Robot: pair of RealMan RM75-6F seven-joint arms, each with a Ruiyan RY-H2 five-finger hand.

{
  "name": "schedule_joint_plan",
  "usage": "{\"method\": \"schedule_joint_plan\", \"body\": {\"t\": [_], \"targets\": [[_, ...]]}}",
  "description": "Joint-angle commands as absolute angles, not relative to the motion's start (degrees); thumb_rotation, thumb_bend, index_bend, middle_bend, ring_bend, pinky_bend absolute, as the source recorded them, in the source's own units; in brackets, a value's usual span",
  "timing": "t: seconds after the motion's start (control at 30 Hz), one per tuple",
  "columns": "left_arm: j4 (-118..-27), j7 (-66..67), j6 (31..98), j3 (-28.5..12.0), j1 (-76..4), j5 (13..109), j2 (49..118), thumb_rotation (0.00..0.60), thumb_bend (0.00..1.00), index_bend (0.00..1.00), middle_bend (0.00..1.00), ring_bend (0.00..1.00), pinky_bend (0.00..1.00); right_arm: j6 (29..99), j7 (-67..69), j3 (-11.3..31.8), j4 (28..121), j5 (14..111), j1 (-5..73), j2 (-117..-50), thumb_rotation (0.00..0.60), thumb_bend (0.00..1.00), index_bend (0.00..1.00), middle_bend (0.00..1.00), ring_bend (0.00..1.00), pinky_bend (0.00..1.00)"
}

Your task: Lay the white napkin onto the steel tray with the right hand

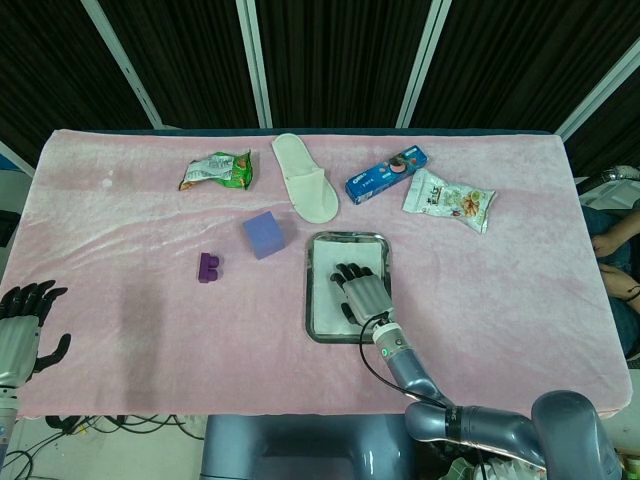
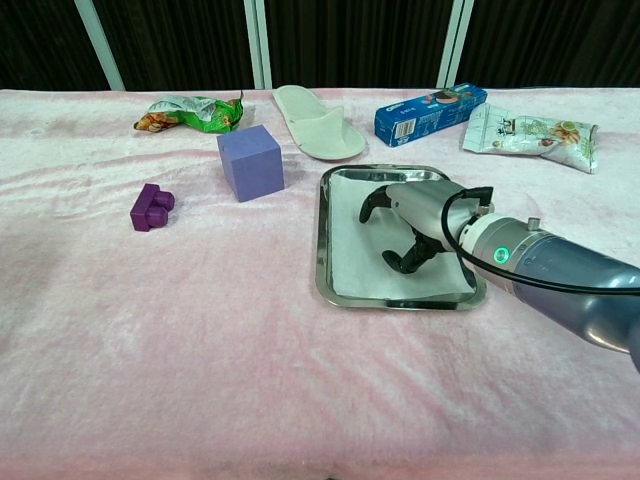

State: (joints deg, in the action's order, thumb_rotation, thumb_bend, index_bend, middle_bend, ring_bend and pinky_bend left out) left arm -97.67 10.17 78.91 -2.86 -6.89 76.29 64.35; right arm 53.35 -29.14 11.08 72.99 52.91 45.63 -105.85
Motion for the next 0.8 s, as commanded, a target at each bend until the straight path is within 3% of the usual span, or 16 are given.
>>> {"method": "schedule_joint_plan", "body": {"t": [0.03,0.4,0.6,0.8], "targets": [[-97.6,10.2,78.9,-2.9,-6.9,76.3,64.4,0.6,0.38,0.18,0.09,0.05,0.04,53.9,-29.0,11.5,73.5,53.0,45.5,-105.8,0.6,0.4,0.28,0.12,0.13,0.22],[-97.4,10.2,79.4,-3.0,-6.9,76.6,64.6,0.6,0.38,0.18,0.09,0.05,0.04,57.9,-27.1,13.1,79.8,55.3,43.8,-101.2,0.6,0.38,0.28,0.12,0.12,0.22],[-96.7,10.5,80.9,-2.9,-6.6,78.3,64.9,0.6,0.38,0.18,0.09,0.05,0.04,63.6,-21.5,11.9,89.4,61.5,37.4,-87.2,0.6,0.3,0.22,0.07,0.09,0.2],[-95.9,10.7,82.3,-3.1,-6.6,79.7,65.4,0.6,0.38,0.18,0.09,0.05,0.03,69.2,-6.8,8.1,87.4,73.0,30.5,-78.2,0.6,0.3,0.22,0.04,0.09,0.19]]}}
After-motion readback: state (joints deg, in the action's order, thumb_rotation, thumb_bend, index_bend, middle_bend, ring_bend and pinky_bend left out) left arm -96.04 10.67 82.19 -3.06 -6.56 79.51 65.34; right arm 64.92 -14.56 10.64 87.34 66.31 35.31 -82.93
